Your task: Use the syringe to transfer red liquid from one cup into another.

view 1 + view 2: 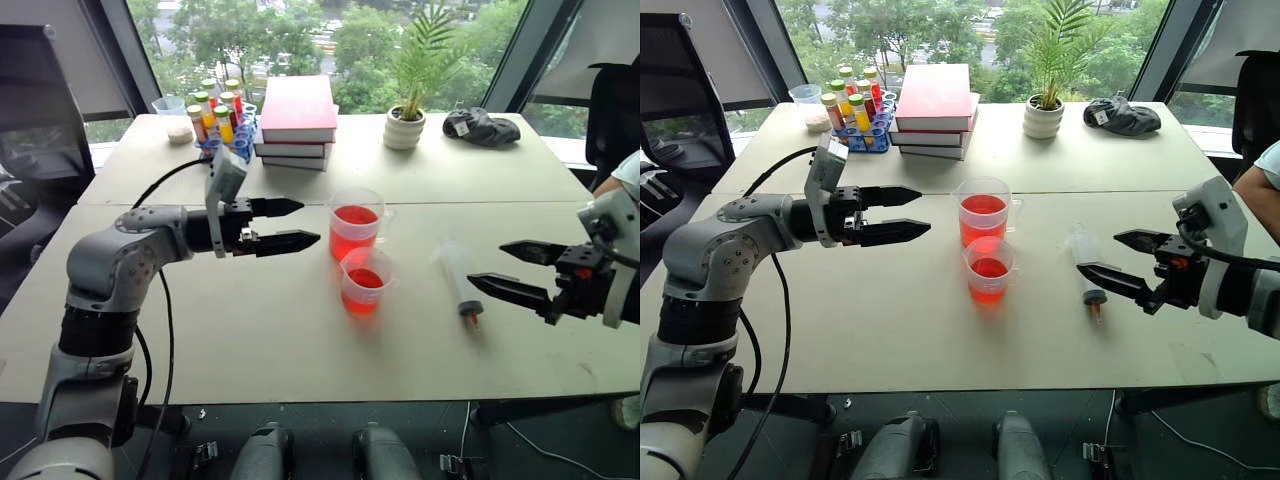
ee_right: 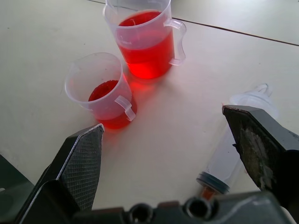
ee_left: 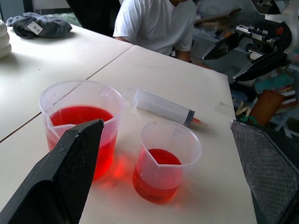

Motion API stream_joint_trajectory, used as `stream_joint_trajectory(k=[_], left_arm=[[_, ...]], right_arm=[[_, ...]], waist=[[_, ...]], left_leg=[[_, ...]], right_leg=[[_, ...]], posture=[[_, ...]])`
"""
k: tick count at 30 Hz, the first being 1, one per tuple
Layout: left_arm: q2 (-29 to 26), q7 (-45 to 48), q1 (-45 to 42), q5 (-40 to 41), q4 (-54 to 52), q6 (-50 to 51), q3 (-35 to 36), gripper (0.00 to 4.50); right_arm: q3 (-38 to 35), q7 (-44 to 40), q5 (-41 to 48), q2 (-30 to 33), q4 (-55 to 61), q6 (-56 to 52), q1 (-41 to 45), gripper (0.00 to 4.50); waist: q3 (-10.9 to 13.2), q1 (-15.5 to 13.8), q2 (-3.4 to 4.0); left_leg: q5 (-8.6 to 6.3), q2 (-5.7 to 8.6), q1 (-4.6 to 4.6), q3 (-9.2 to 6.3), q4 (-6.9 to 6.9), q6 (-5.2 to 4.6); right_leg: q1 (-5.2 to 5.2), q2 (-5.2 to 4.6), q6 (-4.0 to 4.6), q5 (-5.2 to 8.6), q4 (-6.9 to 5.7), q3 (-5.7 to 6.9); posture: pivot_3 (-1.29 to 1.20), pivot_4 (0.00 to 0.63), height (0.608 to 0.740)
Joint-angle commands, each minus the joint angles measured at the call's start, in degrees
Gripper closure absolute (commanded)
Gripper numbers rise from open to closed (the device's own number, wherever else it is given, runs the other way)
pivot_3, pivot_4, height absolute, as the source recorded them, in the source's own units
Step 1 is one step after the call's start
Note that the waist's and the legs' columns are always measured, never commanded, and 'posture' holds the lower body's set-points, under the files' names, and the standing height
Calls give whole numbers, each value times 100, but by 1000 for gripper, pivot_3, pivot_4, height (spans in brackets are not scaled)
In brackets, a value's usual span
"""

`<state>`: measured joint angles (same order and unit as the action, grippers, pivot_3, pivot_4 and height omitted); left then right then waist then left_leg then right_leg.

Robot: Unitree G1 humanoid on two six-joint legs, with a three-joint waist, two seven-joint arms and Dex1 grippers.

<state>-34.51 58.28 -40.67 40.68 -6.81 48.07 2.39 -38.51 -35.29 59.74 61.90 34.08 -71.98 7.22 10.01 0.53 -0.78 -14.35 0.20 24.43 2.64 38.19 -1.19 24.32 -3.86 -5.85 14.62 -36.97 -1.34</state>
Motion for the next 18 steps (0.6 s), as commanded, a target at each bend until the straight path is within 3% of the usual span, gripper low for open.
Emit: stream_joint_trajectory(k=[1, 18], left_arm=[[71, 7, -99, -32, 30, -223, 18, 0], [215, 167, -152, -73, 305, -534, 8, 0]], right_arm=[[-209, 0, -40, 120, 61, 154, 6, 43], [-141, 46, -235, 155, 38, 227, -78, 43]], waist=[[0, -2, 0], [0, -4, 0]], left_leg=[[0, 0, 0, 0, 0, 0], [0, 0, 1, 0, 0, 0]], right_leg=[[0, 0, 0, 0, 0, 0], [0, 1, 0, 0, 0, -1]], posture=[[0, 150, 740], [0, 150, 740]])
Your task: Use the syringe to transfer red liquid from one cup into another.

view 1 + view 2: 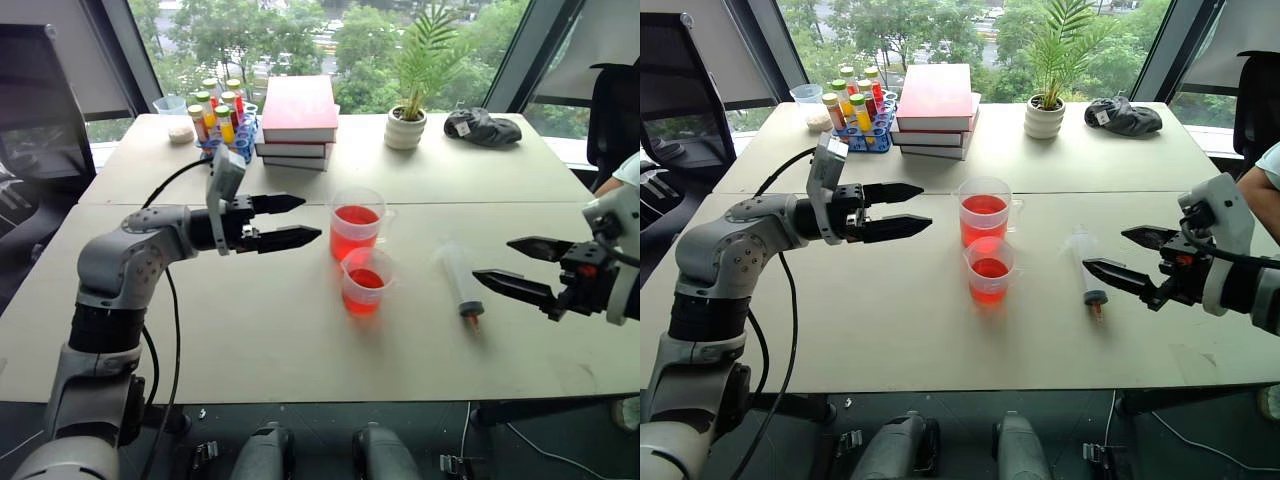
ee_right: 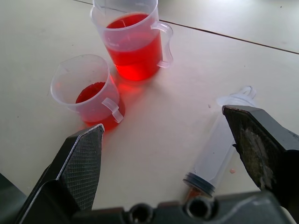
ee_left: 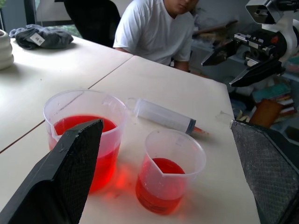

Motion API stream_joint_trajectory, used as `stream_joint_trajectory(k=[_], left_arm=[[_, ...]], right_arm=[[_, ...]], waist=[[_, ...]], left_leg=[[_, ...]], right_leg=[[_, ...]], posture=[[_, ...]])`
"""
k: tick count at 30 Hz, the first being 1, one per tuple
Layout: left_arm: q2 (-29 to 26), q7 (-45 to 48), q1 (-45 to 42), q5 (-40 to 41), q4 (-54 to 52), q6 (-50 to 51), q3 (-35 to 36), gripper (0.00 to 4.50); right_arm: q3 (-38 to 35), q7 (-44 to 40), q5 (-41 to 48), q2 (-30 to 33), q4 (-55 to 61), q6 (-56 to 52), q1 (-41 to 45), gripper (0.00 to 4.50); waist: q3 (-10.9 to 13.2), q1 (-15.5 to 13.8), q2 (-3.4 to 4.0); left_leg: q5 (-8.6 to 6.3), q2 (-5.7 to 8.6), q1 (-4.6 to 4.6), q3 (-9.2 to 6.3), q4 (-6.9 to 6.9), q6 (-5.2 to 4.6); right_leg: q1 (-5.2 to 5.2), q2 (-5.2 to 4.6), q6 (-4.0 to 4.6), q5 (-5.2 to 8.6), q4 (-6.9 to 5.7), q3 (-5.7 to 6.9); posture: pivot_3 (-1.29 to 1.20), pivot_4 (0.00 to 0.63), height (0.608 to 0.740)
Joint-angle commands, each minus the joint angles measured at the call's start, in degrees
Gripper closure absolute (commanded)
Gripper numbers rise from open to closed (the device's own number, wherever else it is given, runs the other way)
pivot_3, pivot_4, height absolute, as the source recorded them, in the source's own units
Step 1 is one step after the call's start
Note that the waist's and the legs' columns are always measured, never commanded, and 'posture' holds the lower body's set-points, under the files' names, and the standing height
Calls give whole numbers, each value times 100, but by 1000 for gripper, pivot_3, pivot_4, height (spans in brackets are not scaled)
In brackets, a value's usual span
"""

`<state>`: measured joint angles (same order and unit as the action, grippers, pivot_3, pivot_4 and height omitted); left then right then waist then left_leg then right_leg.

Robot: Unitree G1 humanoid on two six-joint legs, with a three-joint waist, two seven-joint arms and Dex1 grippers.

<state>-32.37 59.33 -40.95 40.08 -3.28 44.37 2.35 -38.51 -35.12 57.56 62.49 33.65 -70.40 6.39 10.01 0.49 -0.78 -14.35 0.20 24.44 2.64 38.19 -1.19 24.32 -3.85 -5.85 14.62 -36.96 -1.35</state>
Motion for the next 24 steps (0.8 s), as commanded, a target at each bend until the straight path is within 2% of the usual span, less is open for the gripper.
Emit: stream_joint_trajectory(k=[1, 6, 10, 15, 24], left_arm=[[21, 72, -125, -38, -24, -196, -3, 0], [48, 70, -86, -55, -59, -216, -28, 0], [55, 53, -56, -74, -57, -249, -38, 0], [176, 37, -70, -100, -25, -301, -105, 0], [392, 54, -27, -201, 26, -436, -193, 0]], right_arm=[[-119, 41, -33, 90, 69, 70, 4, 43], [24, 88, -101, 126, -65, 49, 77, 43], [356, 296, -72, 277, -391, -224, 460, 43], [1498, 776, -180, 384, -1255, -1137, 1648, 43], [3711, 1072, -1662, -504, -3782, -1341, 3775, 43]], waist=[[0, 1, 0], [0, 1, 0], [0, 10, 0], [0, 20, 0], [0, 17, 2]], left_leg=[[0, 0, 0, 0, 0, 0], [0, 0, 0, 0, 0, 0], [0, -1, -1, 0, 0, 0], [0, -3, -2, 2, 1, 0], [0, 4, 6, 7, -2, 0]], right_leg=[[0, 0, 0, 0, 0, 0], [0, 0, 0, 0, 0, 0], [0, 0, 1, 0, -1, -1], [1, -13, 16, 8, -2, -6], [12, -24, 17, 8, 0, -7]], posture=[[0, 150, 740], [0, 150, 740], [0, 150, 740], [0, 150, 740], [0, 150, 740]])
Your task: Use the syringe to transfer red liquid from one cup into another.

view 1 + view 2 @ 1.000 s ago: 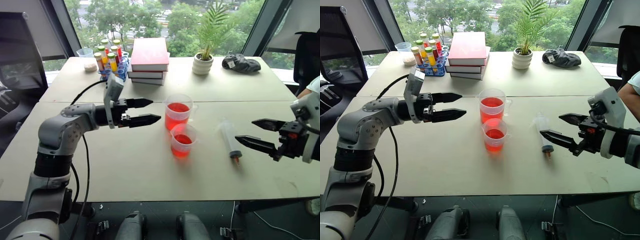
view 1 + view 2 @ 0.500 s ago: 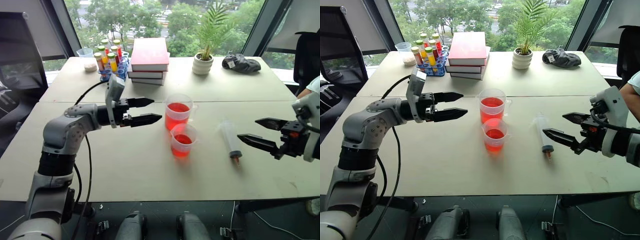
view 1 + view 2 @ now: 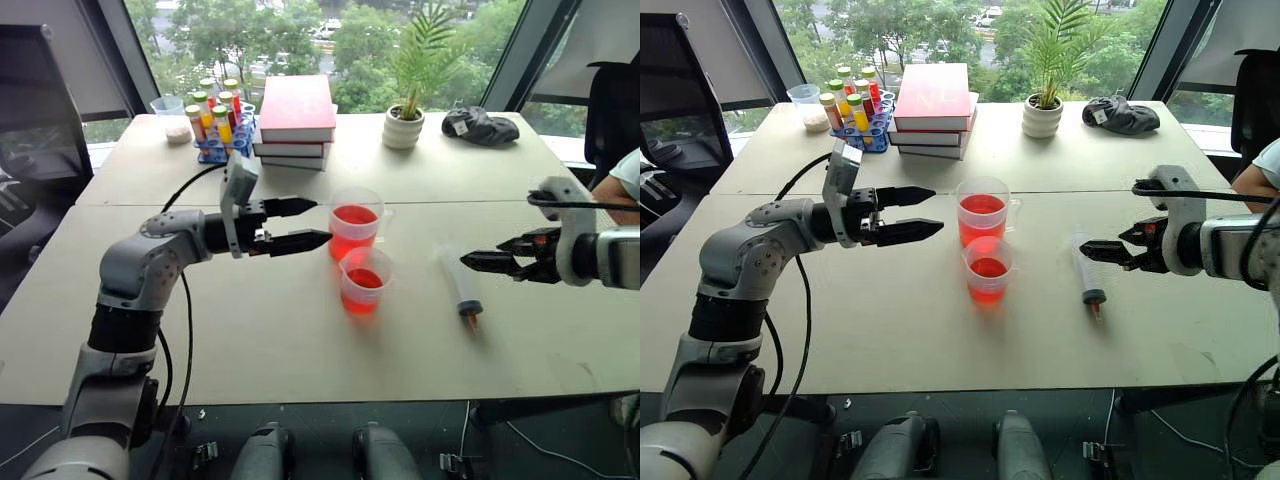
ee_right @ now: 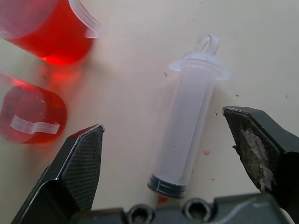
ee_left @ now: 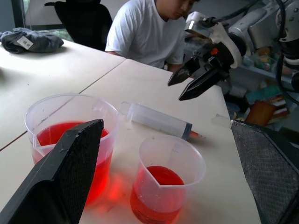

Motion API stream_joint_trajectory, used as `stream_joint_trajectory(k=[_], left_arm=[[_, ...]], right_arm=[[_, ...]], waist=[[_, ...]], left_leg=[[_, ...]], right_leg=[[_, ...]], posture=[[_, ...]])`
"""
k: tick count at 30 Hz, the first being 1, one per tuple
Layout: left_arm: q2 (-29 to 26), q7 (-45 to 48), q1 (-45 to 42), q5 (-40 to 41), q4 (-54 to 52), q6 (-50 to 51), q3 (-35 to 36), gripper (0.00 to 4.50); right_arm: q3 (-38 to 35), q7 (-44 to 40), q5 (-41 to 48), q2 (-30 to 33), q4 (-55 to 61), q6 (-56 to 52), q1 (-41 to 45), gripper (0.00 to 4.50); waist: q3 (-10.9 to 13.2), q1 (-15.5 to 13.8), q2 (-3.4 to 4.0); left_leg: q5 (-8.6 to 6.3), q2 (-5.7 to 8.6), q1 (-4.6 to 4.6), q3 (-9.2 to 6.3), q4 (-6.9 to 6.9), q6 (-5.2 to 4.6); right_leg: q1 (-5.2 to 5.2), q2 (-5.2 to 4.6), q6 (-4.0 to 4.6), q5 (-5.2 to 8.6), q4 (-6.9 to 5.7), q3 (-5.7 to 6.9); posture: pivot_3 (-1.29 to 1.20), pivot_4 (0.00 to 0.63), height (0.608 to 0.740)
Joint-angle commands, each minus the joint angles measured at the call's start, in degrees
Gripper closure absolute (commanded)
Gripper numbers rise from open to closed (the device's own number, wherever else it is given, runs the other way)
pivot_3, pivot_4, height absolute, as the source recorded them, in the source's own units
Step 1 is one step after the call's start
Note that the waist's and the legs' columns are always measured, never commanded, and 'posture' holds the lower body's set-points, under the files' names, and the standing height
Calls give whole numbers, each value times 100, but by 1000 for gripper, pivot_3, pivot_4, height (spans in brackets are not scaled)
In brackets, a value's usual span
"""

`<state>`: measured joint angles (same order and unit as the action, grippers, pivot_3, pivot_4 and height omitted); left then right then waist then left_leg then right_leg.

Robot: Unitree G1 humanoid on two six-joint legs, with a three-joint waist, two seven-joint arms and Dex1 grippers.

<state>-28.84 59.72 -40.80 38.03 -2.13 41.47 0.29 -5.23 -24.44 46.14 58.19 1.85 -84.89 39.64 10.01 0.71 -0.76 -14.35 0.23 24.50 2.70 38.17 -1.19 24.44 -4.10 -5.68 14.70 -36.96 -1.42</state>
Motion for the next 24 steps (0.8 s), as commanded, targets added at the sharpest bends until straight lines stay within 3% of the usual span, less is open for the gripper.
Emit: stream_joint_trajectory(k=[1, 7, 13, 16, 20, 21, 24], left_arm=[[69, -2, -28, 8, -104, -154, 18, 0], [112, -140, 135, 28, -269, -171, 82, 0], [109, -352, 327, 80, -526, -138, 157, 0], [94, -426, 391, 125, -636, -95, 203, 0], [64, -472, 419, 152, -703, -62, 229, 0], [53, -481, 417, 165, -722, -46, 237, 0], [33, -484, 357, 175, -703, -26, 232, 0]], right_arm=[[665, -66, -745, -165, -930, 222, 651, 43], [1873, -691, -1629, -663, -2178, 596, 1478, 43], [2635, -1267, -2307, -1024, -2662, 1026, 1696, 43], [2799, -1533, -2525, -1104, -2683, 1105, 1703, 860], [2805, -1778, -2711, -1105, -2603, 1055, 1756, 2831], [2778, -1811, -2738, -1099, -2569, 1022, 1763, 3102], [2610, -1860, -2769, -1041, -2412, 901, 1750, 3111]], waist=[[0, -11, 0], [0, 2, 0], [0, 1, 0], [0, 4, 0], [0, 9, 0], [0, 8, 0], [0, 7, 0]], left_leg=[[0, 0, 1, 0, 0, 0], [0, 3, 4, 2, -3, 0], [0, 3, 4, 1, -3, 0], [0, 3, 2, 1, 0, 0], [0, 3, 0, 0, -1, 0], [0, 2, 0, 0, -1, 0], [0, 2, 0, 0, -2, 0]], right_leg=[[0, 0, -3, -2, 0, 0], [3, 1, -16, -9, 3, 6], [3, 2, -18, -10, 0, 8], [0, 2, -18, -10, 0, 8], [0, 3, -18, -10, -2, 9], [0, 3, -18, -10, -2, 9], [1, 3, -18, -10, -2, 10]], posture=[[0, 150, 740], [0, 150, 740], [0, 150, 740], [0, 150, 740], [0, 150, 740], [0, 150, 740], [0, 150, 740]])
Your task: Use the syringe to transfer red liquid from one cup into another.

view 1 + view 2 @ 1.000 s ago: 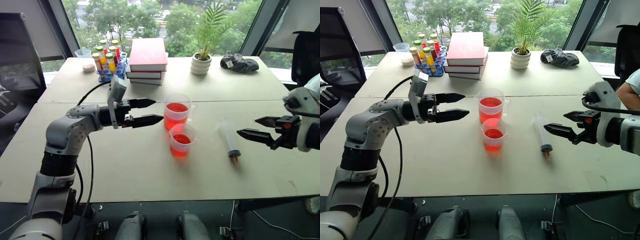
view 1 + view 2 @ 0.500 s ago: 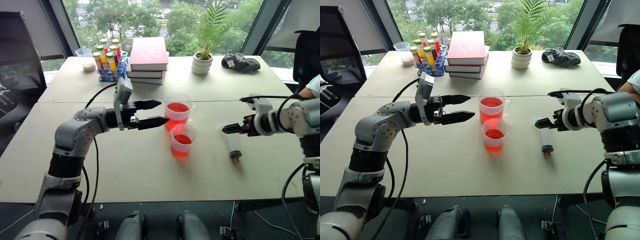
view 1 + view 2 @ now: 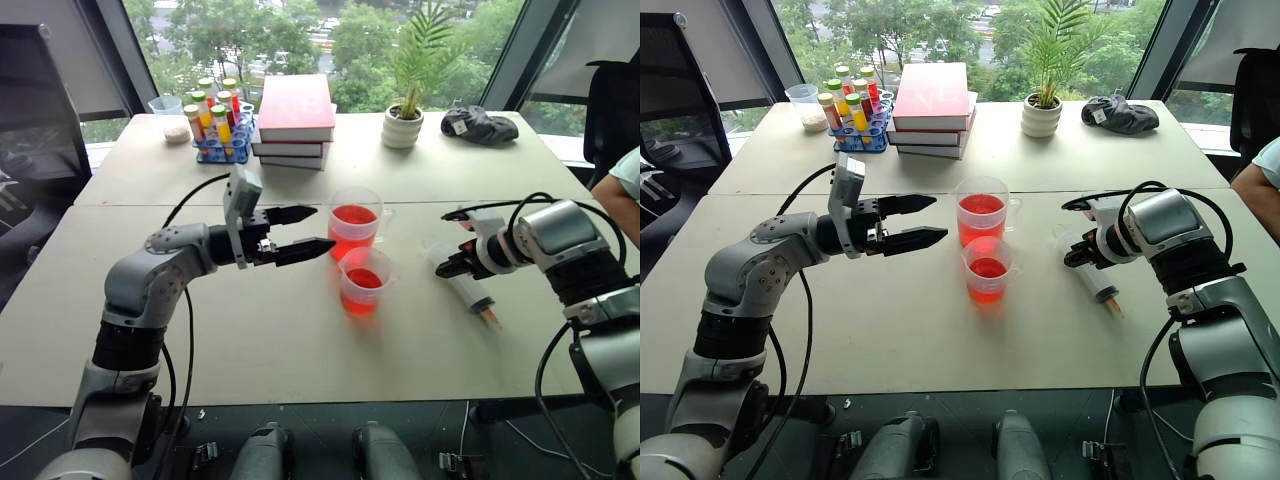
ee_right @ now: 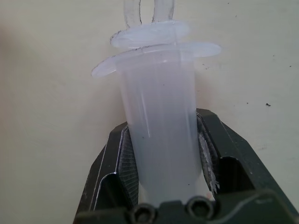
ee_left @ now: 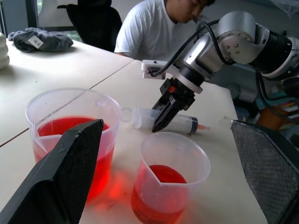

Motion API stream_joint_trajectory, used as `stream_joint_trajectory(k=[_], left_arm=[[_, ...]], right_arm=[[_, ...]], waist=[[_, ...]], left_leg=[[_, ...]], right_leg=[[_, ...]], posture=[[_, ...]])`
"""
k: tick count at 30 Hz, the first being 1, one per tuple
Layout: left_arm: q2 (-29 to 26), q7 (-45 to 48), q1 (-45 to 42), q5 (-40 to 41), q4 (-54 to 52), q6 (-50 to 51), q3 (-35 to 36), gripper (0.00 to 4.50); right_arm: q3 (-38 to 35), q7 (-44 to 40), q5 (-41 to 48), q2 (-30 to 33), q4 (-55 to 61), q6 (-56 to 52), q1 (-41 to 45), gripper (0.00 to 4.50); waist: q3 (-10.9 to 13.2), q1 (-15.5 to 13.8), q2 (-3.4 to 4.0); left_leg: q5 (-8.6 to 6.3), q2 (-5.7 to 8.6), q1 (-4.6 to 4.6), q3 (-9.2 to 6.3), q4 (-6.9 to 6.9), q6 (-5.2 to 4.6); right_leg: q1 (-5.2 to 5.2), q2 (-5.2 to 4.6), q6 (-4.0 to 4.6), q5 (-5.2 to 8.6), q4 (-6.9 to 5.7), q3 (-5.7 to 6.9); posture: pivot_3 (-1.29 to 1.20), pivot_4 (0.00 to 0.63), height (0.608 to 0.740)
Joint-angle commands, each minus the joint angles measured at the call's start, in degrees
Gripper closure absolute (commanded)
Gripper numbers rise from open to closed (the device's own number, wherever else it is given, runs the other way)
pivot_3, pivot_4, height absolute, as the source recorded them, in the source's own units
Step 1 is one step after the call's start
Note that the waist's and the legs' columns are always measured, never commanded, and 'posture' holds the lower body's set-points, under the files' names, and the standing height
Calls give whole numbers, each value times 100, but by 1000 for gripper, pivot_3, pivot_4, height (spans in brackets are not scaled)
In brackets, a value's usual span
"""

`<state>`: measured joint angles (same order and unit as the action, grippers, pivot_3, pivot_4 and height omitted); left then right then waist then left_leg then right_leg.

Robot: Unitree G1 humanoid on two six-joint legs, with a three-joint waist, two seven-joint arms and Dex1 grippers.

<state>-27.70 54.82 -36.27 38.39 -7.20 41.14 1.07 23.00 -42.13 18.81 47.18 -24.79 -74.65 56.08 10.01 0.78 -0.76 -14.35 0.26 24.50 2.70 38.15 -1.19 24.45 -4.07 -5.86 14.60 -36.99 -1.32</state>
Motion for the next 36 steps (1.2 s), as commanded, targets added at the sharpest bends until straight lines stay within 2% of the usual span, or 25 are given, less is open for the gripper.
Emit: stream_joint_trajectory(k=[1, 5, 10, 13, 15, 17, 19, 25, 29, 36], left_arm=[[-92, 26, -146, 114, -130, -13, 135, 0], [-213, 136, -257, 102, 26, -42, 167, 0], [-277, 264, -614, 18, 414, -101, 129, 0], [-286, 357, -844, -89, 659, -184, 58, 0], [-377, 460, -869, -74, 724, -194, 108, 0], [-318, 474, -1105, -181, 902, -258, 18, 0], [-339, 530, -1256, -209, 1019, -268, 22, 0], [-436, 609, -1412, -297, 1155, -276, 55, 0], [-380, 564, -1602, -400, 1375, -381, 58, 0], [123, 556, -2461, -930, 2496, -1014, -173, 0]], right_arm=[[-342, -46, -44, 127, 381, -155, 89, 3111], [-1019, 137, 21, 317, 1166, -174, -21, 3111], [-2592, 110, 392, 192, 2568, 1348, -512, 3111], [-3520, 349, 756, -523, 3100, 2435, -612, 3111], [-3758, 456, 978, -949, 3370, 2772, -613, 3111], [-4026, 680, 1270, -1774, 3229, 3519, -445, 3111], [-3991, 726, 1218, -2328, 3025, 4255, -386, 3111], [-3598, 550, 881, -3211, 2004, 5815, -561, 3111], [-3315, 499, 554, -3506, 1406, 6556, -845, 3111], [-3035, 429, 319, -3736, 977, 7171, -1355, 3111]], waist=[[1, -1, 1], [1, -15, 2], [1, -19, 2], [1, 21, 2], [1, 18, 2], [0, 24, 1], [1, 19, 1], [1, 1, 2], [1, 1, 2], [1, 4, 2]], left_leg=[[0, 0, 0, 0, 0, 0], [0, 0, 2, -1, -1, 0], [-1, 1, 4, -1, -1, 1], [-1, 0, 1, 1, -4, 1], [0, -5, -2, 1, -2, 1], [0, -8, -5, 0, -2, 1], [3, -9, -5, -1, 0, 5], [3, -2, -3, 0, 0, 5], [3, -3, -3, -2, -2, 6], [4, -1, -3, -1, -1, 6]], right_leg=[[0, 0, 0, 0, 0, 0], [3, -3, 0, 0, 0, 0], [3, -3, 0, 0, 2, 2], [2, 3, -2, -1, 1, -1], [3, 22, -2, -1, -5, -4], [2, 27, -2, -1, -11, -4], [3, 30, -2, -1, -17, -5], [0, 23, -2, -1, -11, -4], [1, 23, -1, -1, -12, -2], [1, 24, -1, -1, -14, -1]], posture=[[0, 150, 740], [0, 150, 740], [0, 150, 740], [0, 150, 740], [0, 150, 740], [0, 150, 740], [0, 150, 740], [0, 150, 740], [0, 150, 740], [0, 150, 740]])
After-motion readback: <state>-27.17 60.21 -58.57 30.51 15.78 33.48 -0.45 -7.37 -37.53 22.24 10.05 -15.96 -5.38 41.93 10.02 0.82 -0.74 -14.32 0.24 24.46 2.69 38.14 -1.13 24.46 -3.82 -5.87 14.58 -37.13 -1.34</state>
